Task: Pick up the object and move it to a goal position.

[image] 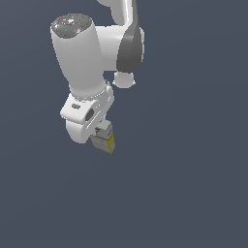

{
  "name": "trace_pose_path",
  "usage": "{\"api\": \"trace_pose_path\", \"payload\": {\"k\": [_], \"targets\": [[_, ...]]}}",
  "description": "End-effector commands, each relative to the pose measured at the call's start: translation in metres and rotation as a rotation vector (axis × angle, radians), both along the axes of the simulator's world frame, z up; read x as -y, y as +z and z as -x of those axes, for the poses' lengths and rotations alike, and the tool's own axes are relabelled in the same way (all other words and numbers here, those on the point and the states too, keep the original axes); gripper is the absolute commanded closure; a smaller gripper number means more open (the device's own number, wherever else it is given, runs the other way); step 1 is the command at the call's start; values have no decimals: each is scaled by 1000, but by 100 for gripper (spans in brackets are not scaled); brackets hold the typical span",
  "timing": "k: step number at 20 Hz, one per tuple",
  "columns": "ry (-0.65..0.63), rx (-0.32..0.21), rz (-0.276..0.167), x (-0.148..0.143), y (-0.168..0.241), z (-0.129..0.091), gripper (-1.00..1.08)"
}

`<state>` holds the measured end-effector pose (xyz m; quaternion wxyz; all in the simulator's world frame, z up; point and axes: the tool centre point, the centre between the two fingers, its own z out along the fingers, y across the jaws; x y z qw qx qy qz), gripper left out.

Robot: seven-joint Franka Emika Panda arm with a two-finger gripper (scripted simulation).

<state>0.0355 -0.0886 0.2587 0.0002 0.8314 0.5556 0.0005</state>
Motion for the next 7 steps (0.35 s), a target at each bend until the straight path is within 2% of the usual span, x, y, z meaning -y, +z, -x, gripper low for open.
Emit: {"api": "trace_pose_path", "payload": {"k": [1, 7], "targets": [[1, -1, -1, 9, 11, 5, 108], [1, -1, 0, 16, 19, 6, 108]]}}
